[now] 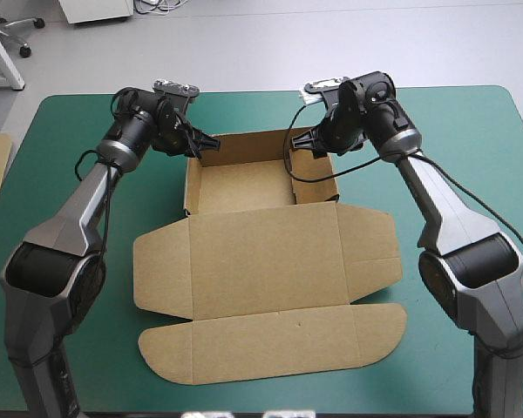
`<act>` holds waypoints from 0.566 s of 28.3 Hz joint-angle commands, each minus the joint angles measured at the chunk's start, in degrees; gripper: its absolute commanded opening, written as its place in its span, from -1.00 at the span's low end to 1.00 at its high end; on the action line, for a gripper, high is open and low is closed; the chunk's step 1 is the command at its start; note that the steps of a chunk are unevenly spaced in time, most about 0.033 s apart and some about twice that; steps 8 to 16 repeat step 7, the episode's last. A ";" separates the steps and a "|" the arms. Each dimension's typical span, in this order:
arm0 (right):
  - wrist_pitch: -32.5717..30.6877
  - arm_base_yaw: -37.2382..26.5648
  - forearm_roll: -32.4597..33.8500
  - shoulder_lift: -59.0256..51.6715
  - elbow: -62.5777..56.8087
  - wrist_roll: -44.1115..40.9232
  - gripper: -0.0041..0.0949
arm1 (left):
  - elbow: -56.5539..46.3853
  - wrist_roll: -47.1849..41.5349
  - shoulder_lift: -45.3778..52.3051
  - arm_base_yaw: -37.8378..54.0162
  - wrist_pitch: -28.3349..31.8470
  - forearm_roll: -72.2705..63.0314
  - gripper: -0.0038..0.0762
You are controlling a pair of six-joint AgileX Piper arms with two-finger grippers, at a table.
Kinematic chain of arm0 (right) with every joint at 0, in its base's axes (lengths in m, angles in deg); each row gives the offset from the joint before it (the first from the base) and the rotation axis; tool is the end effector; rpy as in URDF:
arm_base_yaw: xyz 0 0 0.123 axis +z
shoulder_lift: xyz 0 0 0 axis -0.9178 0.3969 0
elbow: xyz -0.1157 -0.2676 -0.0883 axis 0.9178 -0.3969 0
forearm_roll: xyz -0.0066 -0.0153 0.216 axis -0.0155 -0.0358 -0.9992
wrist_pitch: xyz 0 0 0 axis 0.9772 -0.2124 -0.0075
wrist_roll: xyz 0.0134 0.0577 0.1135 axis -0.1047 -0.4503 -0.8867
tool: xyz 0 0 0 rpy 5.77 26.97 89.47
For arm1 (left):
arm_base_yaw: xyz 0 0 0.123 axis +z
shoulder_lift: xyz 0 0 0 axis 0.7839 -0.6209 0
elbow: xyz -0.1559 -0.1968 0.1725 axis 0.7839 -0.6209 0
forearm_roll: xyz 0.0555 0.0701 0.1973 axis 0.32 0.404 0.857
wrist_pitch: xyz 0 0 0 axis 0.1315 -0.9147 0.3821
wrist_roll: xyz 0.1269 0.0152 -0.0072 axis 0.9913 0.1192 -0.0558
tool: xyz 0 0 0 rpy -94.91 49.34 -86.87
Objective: Fold the box
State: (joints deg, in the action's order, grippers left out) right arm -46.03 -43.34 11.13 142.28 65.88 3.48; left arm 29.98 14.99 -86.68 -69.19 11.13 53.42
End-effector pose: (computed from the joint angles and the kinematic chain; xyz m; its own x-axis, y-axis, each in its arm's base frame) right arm 0.4102 0.1764 0.3273 -0.8366 -0.2317 -0.4965 -0.2987 0.9525 0.0589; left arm 0.4220 -0.1223 0.3091 -0.8095 0.2508 -0.5309 0.2539 0.9648 0.0686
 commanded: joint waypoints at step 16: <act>-0.23 -0.16 0.87 -13.51 2.06 1.12 0.02 | 1.90 1.11 12.19 -0.02 -4.28 -0.98 -0.07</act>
